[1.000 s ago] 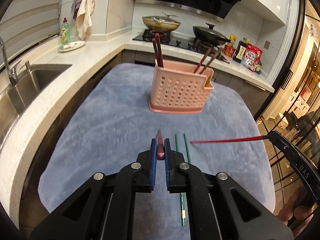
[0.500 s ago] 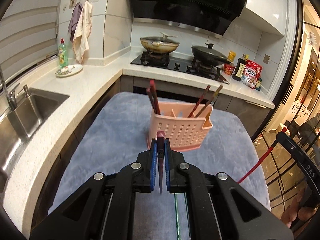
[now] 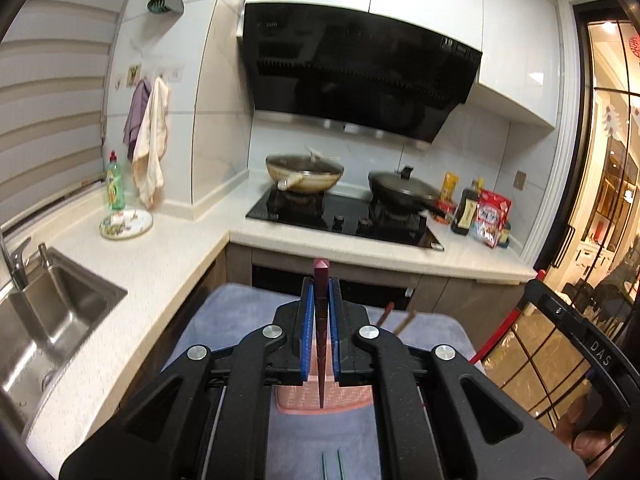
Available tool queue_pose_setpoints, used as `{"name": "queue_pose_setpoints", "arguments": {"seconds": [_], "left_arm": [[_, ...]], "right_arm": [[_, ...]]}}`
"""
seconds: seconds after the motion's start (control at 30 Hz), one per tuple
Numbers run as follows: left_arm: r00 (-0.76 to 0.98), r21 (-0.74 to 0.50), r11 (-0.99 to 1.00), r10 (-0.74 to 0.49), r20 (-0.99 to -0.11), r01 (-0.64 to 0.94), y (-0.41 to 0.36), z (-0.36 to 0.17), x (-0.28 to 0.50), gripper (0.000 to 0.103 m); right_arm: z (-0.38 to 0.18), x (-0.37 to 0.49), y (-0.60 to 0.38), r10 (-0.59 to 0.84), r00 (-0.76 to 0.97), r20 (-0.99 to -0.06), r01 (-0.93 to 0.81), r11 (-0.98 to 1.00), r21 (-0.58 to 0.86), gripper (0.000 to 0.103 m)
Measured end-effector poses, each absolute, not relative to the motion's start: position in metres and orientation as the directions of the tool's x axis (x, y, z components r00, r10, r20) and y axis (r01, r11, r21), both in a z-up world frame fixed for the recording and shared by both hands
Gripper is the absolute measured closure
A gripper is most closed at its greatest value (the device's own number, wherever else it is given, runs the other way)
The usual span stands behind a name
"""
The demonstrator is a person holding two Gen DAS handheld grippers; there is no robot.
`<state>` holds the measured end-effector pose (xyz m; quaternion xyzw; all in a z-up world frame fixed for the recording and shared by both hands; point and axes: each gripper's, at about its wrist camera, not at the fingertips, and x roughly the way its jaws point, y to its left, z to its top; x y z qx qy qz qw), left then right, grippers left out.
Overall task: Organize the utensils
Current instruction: 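Lift both chopsticks and carry them over the pink holder, then open both tools to release the chopsticks into the holder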
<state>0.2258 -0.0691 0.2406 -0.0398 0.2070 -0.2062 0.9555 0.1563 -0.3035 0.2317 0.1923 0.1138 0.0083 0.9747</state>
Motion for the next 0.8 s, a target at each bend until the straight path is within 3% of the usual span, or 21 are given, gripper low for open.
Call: {"name": "queue_pose_setpoints", "arguments": {"seconds": [0.23,0.8], "left_arm": [[0.85,-0.151,0.915,-0.404,-0.339,0.375,-0.087,0.257,0.253,0.096],[0.818,-0.145,0.932,-0.361,-0.447,0.332,-0.096,0.197,0.312,0.096]], "right_arm": [[0.251,0.199,-0.31,0.03,0.983,-0.183,0.042,0.924,0.379,0.096],[0.175,0.276,-0.303,0.009,0.938,-0.346,0.111,0.939,0.325,0.096]]}}
